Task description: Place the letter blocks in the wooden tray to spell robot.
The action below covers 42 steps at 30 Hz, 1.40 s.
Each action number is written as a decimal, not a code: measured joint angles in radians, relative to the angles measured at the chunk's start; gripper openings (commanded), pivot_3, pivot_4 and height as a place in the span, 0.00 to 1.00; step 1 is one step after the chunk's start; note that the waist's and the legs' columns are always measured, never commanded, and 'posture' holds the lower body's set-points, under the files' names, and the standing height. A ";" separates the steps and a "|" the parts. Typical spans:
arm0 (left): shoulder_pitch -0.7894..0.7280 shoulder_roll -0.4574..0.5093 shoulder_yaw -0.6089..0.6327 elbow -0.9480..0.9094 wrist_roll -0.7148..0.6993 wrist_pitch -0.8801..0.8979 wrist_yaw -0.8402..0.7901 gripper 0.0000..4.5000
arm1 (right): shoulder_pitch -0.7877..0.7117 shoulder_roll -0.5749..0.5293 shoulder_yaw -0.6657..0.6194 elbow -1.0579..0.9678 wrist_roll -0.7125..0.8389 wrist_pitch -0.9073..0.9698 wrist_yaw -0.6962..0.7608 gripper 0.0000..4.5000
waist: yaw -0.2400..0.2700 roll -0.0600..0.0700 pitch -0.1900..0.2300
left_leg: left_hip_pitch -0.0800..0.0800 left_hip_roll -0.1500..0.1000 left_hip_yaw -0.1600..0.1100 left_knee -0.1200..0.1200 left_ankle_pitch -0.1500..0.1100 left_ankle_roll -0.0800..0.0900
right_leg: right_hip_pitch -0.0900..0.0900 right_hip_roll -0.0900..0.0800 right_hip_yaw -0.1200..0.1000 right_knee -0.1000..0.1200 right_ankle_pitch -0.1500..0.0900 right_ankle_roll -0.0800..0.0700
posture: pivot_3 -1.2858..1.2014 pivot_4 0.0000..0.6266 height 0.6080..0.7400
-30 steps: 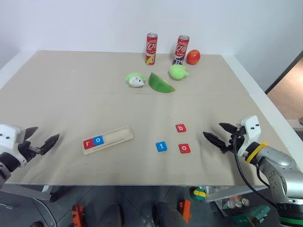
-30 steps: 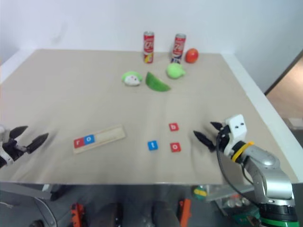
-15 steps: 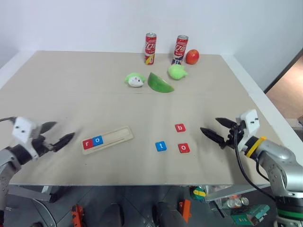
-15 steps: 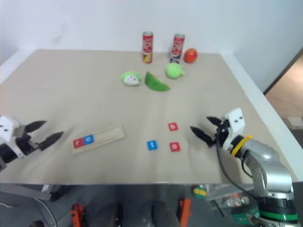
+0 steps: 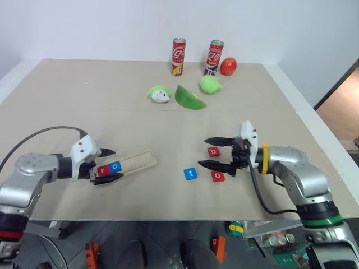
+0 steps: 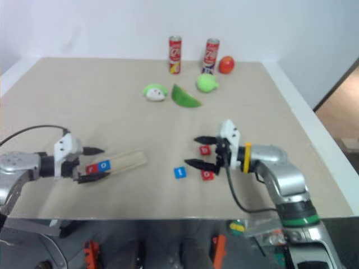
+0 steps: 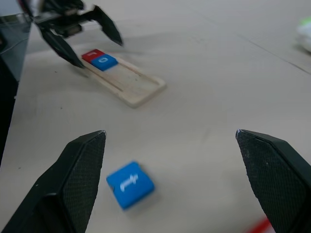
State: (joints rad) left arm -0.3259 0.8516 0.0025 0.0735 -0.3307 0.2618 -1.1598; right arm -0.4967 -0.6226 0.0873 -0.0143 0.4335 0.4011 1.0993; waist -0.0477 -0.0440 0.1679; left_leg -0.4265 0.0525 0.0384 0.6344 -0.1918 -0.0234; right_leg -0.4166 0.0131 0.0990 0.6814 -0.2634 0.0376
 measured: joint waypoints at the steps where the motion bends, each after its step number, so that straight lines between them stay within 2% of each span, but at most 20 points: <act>1: -0.013 -0.007 -0.006 0.011 0.004 -0.003 -0.005 1.00 | -0.011 0.005 0.004 0.014 -0.010 -0.011 0.004 0.98 | 0.000 0.000 0.000 | -0.001 0.000 0.000 0.000 0.000 0.000 | 0.000 0.000 0.000 0.000 0.000 0.000 | 0.52 0.24 1.00; 19: -0.115 -0.055 -0.071 0.166 0.078 -0.045 -0.076 1.00 | -0.030 0.032 0.019 0.053 -0.044 -0.049 0.018 0.98 | 0.001 0.000 0.000 | -0.004 -0.001 -0.002 0.003 0.000 0.000 | -0.002 0.000 -0.001 0.001 0.001 0.001 | 0.52 0.24 1.00; 42: -0.151 -0.085 -0.097 0.183 0.106 0.005 -0.118 1.00 | -0.023 0.050 0.021 0.081 -0.067 -0.093 0.034 0.98 | 0.001 0.000 0.000 | -0.003 -0.001 -0.003 0.004 0.000 0.000 | -0.001 0.000 -0.001 0.002 0.002 0.001 | 0.52 0.24 1.00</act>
State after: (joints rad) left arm -0.4770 0.7669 -0.0943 0.2565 -0.2246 0.2672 -1.2781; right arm -0.5195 -0.5725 0.1079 0.0662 0.3669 0.3077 1.1338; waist -0.0465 -0.0437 0.1678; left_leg -0.4299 0.0514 0.0356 0.6381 -0.1918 -0.0230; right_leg -0.4176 0.0132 0.0978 0.6833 -0.2618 0.0390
